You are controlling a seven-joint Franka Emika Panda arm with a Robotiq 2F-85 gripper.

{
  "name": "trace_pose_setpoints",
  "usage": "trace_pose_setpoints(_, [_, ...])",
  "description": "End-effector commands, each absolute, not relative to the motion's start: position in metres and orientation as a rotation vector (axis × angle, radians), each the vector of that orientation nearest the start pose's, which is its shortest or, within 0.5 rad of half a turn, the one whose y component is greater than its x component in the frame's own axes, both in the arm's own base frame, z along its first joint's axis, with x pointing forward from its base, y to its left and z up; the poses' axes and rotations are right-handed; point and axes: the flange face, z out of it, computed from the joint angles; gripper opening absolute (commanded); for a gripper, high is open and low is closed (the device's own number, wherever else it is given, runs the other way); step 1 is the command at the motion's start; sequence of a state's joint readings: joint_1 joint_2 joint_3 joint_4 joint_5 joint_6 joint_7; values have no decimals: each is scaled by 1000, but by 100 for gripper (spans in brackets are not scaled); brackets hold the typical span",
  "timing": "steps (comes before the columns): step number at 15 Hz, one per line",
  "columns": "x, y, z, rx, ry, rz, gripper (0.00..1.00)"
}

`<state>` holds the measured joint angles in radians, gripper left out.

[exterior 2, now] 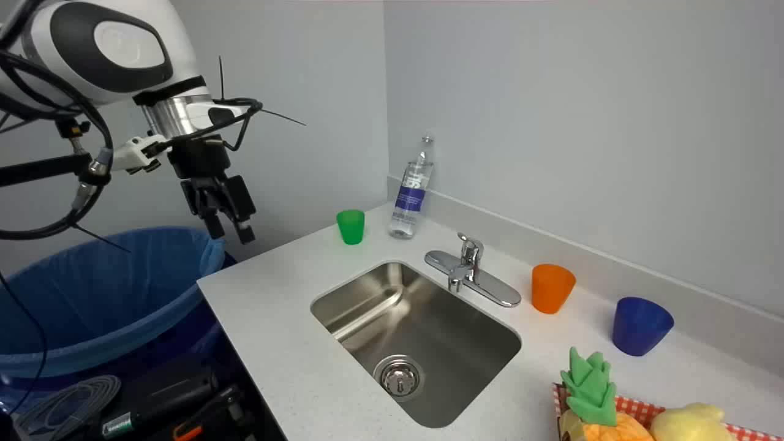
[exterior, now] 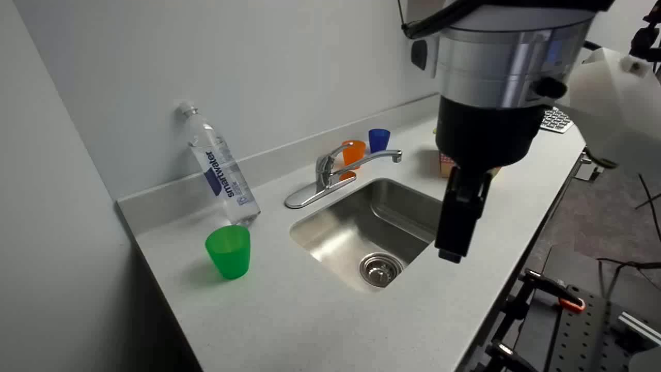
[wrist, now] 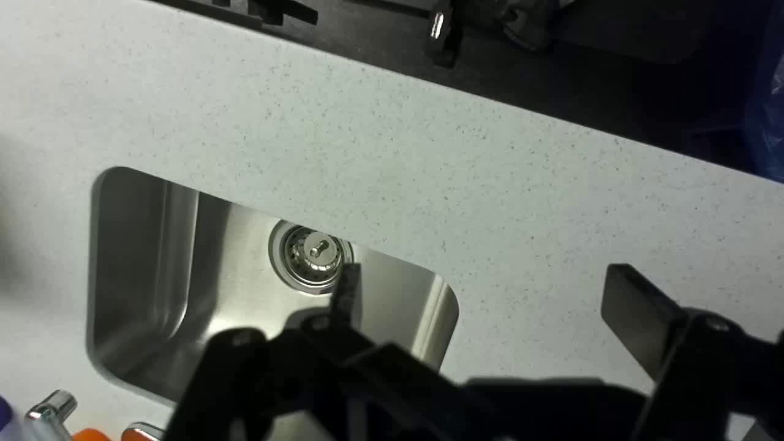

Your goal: Pick up the box and put it in the sink

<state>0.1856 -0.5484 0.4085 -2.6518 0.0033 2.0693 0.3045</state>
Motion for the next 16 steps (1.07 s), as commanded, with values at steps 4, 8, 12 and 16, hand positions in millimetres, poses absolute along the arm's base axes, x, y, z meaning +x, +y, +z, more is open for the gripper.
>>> trace_pose_setpoints(4, [307, 199, 397, -3337, -379, -30, 100])
trace_pose_setpoints(8, [307, 199, 397, -3337, -379, -30, 100])
trace_pose_setpoints(12, [307, 199, 397, -3337, -379, -30, 100])
trace_pose_setpoints(16, [309, 190, 399, -3340, -394, -15, 100])
